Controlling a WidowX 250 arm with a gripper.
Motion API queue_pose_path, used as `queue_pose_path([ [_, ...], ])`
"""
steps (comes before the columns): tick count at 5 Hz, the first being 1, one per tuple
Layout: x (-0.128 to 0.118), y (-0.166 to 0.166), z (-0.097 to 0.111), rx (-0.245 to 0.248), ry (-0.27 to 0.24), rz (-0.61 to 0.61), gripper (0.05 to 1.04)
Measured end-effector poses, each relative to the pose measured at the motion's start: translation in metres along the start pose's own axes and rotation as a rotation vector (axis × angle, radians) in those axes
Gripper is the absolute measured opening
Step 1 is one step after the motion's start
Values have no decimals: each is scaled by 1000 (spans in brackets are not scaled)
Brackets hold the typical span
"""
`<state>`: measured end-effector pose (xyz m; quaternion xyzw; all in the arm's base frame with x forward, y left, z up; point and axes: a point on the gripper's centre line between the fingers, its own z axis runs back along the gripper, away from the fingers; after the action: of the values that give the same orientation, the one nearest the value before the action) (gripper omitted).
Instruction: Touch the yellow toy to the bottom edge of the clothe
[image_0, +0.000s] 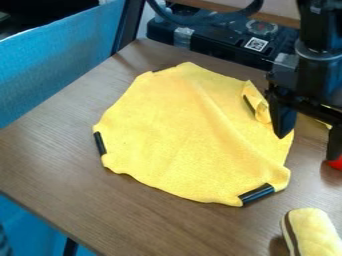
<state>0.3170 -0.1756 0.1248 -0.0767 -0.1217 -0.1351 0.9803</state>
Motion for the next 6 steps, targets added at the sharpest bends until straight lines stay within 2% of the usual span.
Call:
queue_pose_path([
  [1, -2, 1, -11, 5, 29, 6, 1001],
  [2, 3, 6, -24, 27, 19, 23, 1000],
  [4, 46, 28, -22, 96, -257, 123, 1000],
  [5, 83, 54, -39, 130, -334, 244, 1000],
  [6, 115, 71, -50, 119, -396, 346, 1000],
])
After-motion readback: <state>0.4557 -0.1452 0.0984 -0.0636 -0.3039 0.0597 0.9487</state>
